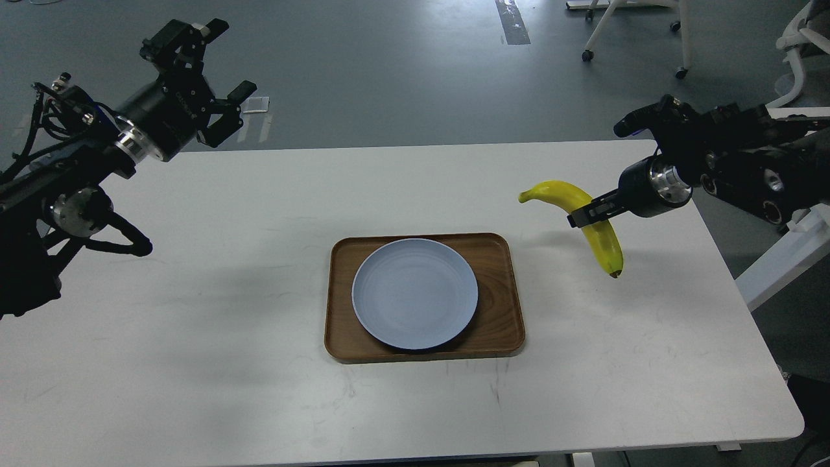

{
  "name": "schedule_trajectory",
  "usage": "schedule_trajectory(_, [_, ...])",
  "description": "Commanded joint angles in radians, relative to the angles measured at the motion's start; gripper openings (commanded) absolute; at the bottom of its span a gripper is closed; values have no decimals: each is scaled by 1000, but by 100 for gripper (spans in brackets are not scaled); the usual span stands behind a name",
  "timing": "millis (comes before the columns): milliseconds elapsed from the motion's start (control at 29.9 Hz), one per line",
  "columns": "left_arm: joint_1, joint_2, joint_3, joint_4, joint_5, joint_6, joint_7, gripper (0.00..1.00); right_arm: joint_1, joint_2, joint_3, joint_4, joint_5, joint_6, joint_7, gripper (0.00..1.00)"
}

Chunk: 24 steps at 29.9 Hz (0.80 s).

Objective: Place banana on plate with both arms
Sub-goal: 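Lift the banana and carry it over the plate with the right gripper, then lower the banana onto the plate, open the right gripper, withdraw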

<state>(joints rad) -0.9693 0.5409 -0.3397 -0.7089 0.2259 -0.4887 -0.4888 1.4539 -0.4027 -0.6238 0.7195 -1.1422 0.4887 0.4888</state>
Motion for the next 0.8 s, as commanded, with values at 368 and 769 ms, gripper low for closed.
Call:
schedule_trajectory(368, [0,16,-1,-17,0,0,0,98,3,376,-60,-100,266,0,0,20])
schedule_trajectory(769, [1,39,-1,-17,0,0,0,98,-75,403,-120,-204,305,0,0,25])
